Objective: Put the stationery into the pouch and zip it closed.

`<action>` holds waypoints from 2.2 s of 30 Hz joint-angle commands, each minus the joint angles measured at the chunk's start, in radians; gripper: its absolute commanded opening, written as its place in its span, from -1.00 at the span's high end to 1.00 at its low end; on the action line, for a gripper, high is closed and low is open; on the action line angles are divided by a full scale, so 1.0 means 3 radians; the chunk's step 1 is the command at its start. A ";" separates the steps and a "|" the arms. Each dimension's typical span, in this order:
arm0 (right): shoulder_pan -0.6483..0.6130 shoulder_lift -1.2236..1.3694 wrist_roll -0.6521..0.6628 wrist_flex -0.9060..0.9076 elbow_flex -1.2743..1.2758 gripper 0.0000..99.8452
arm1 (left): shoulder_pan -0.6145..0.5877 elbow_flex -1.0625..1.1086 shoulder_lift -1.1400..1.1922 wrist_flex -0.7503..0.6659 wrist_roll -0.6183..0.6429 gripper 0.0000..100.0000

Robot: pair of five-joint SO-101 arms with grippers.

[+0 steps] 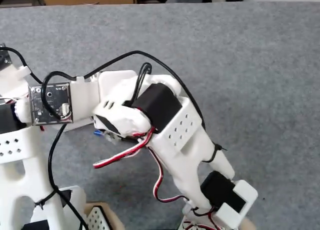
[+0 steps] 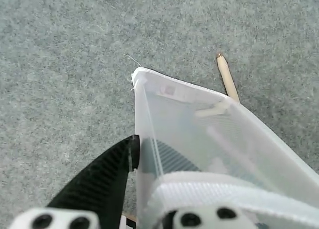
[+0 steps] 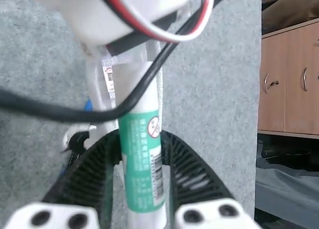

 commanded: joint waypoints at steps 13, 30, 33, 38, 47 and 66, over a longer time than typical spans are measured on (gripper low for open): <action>0.0026 0.0023 0.0010 0.0097 -0.0161 0.94 | -0.0013 -0.0043 0.0061 -0.0005 0.0010 0.94; -0.0153 0.0003 0.0010 0.0225 -0.0182 0.72 | -0.0013 -0.0049 0.0061 -0.0005 0.0010 0.94; -0.0153 -0.0003 0.0010 0.0225 -0.0197 0.72 | -0.0013 -0.0049 0.0061 -0.0005 0.0010 0.94; -0.0153 -0.0038 0.0010 0.0215 -0.0228 0.72 | -0.0013 -0.0049 0.0061 -0.0005 0.0010 0.94; -0.0143 -0.0269 -0.0210 0.0143 -0.0417 0.56 | -0.0095 -0.0100 0.0061 -0.0005 0.0010 0.94; 0.0650 -0.0601 -0.0777 0.0292 -0.0202 0.47 | -0.0417 -0.0120 0.0061 0.0005 -0.0056 0.94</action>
